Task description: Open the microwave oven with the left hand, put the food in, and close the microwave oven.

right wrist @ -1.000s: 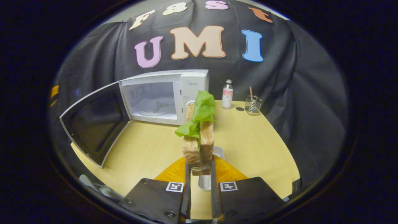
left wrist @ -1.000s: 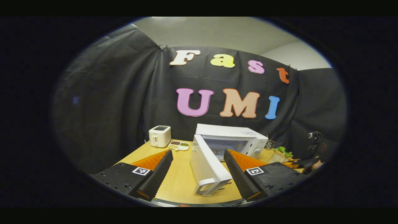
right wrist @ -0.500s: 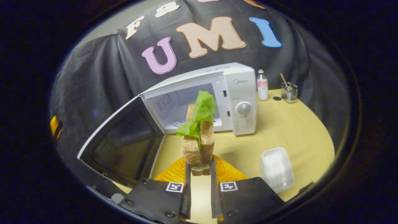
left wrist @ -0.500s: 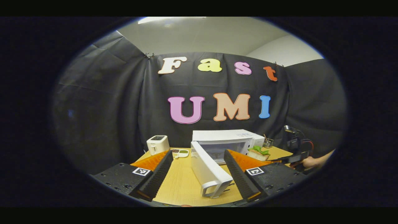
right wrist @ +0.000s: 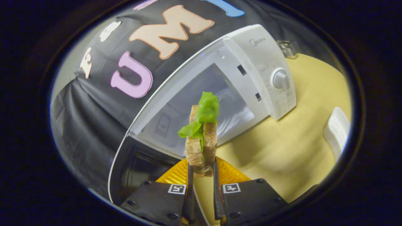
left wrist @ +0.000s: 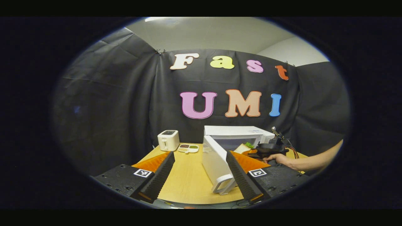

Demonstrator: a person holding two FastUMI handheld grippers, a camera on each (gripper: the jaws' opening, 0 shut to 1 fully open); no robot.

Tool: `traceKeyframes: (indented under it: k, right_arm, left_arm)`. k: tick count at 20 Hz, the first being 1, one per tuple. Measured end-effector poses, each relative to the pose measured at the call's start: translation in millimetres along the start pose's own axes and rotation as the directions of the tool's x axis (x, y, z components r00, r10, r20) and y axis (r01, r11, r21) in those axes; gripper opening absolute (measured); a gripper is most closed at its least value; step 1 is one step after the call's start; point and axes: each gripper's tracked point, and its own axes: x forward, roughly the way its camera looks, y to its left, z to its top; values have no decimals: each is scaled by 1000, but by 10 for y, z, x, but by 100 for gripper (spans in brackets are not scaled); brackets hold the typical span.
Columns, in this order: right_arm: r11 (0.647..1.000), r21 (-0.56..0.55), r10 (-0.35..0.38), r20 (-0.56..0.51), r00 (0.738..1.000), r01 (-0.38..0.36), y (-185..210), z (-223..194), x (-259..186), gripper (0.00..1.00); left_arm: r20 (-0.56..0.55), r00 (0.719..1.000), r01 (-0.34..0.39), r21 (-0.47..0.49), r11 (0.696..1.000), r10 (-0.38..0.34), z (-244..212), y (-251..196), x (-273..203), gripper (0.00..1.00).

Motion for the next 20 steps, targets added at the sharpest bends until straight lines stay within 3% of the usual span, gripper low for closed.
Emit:
traceKeyframes:
  k: [8,20]
  right_arm:
    - [954,299,-31,44,999,16,336,61,637,28]
    - [891,453,-61,61,996,27,429,187,1217,28]
  left_arm:
    - [-22,999,-27,-56,998,26,-87,233,3,96]
    - [-70,997,-45,-90,995,39,-263,486,-22,94]
